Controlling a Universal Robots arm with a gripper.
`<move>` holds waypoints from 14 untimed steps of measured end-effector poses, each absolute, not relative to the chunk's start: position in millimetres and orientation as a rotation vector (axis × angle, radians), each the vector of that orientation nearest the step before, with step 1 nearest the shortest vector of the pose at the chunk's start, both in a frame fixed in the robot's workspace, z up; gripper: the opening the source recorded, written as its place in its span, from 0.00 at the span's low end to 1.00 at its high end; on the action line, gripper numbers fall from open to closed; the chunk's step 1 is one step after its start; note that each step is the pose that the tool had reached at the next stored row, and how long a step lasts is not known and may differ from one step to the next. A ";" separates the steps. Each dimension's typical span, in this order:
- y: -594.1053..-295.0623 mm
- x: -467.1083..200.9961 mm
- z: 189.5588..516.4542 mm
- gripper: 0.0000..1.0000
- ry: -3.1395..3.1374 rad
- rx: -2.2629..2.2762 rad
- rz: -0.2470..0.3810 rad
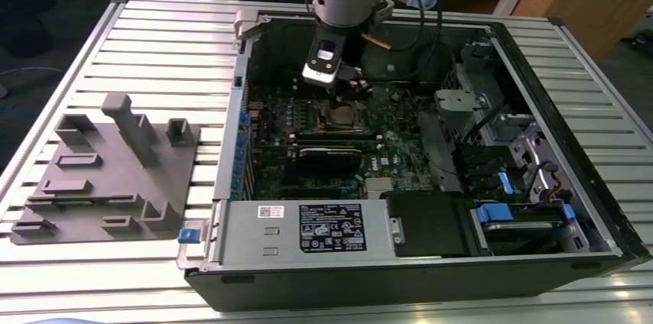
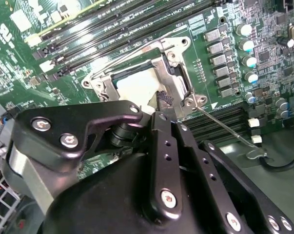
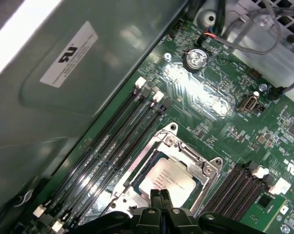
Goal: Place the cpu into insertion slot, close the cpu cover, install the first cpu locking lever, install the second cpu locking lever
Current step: 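Close the cpu cover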
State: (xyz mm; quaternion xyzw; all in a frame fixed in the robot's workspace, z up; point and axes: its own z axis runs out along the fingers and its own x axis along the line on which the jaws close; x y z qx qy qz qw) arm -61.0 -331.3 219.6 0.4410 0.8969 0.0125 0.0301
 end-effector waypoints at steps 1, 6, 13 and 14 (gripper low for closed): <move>-331.3 -61.0 219.6 0.11 2.772 1.345 0.039; -331.3 -61.0 219.6 0.11 2.783 1.324 0.040; -331.3 -61.0 219.6 0.11 2.794 1.300 0.040; -331.3 -61.0 219.6 0.11 2.803 1.281 0.041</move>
